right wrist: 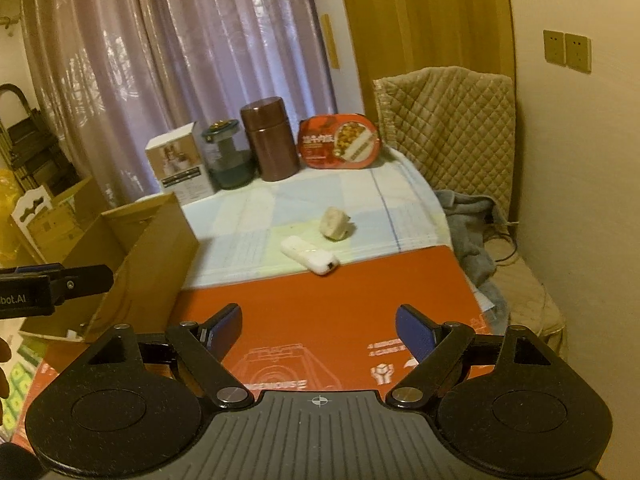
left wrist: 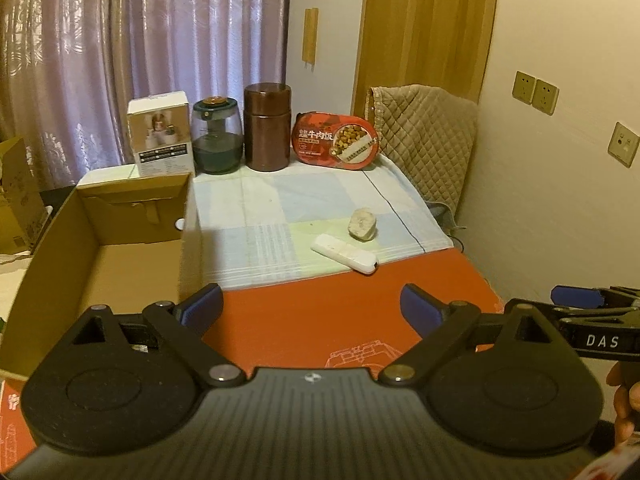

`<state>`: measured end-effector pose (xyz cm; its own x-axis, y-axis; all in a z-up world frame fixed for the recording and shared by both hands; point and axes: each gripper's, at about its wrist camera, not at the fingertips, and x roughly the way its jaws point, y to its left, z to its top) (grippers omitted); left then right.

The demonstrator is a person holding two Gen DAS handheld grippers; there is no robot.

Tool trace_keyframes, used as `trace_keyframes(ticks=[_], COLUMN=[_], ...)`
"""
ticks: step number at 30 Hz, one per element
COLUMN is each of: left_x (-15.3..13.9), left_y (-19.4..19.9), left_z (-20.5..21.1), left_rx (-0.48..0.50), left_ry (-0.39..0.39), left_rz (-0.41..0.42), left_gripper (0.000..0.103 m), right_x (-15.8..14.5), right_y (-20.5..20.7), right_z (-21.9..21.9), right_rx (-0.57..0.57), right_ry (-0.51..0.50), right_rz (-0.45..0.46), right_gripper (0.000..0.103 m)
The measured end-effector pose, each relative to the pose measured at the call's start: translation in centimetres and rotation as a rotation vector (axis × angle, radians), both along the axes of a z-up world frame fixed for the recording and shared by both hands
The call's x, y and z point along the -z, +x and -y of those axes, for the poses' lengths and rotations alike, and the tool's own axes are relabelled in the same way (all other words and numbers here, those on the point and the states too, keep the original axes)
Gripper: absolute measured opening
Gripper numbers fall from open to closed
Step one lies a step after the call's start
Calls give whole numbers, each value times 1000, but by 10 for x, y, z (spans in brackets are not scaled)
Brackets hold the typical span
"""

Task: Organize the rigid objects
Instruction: 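Withdraw both grippers from the box back toward the bed, then reach the left gripper to the white remote and grasp it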

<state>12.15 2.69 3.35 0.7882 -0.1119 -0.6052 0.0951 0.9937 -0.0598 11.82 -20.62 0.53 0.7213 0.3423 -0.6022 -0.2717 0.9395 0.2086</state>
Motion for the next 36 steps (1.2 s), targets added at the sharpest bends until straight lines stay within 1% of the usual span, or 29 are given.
trace_keyframes(ticks=[8,15,20,22,23,24,26,29,32,36], left_x=[28,71,104,115,119,124,131,140,150,165], left_y=[49,104,142,156,161,167,178,194,211,230], left_z=[25,41,50,53,55,57,61,65,74,87], left_rx=[-6,-36,-75,-87,-91,-95,-101,-114,-116,-115], left_ry=[-4,-23,-43,-50,-54,-58,-67,-92,-93,-84], left_rz=[-32,-72,-96,-102,-101,-100,-96,-88,-88,-101], left_gripper=[93,93,93,93,93,93,93,93,92,92], right_x=[23,58,81,90,95,99,107,116,122,129], right_y=[41,91,124,138,145,152,165,180,190,199], right_z=[18,31,29,28,28,28,27,27,29,40], right_rx=[23,45,9,13,15,16,16,17,25,66], right_ry=[-35,-35,-46,-44,-45,-43,-40,-50,-68,-74], right_rz=[-9,-47,-37,-31,-31,-30,-35,-32,-24,-22], right_gripper=[81,81,81,80,78,73,68,67,67,67])
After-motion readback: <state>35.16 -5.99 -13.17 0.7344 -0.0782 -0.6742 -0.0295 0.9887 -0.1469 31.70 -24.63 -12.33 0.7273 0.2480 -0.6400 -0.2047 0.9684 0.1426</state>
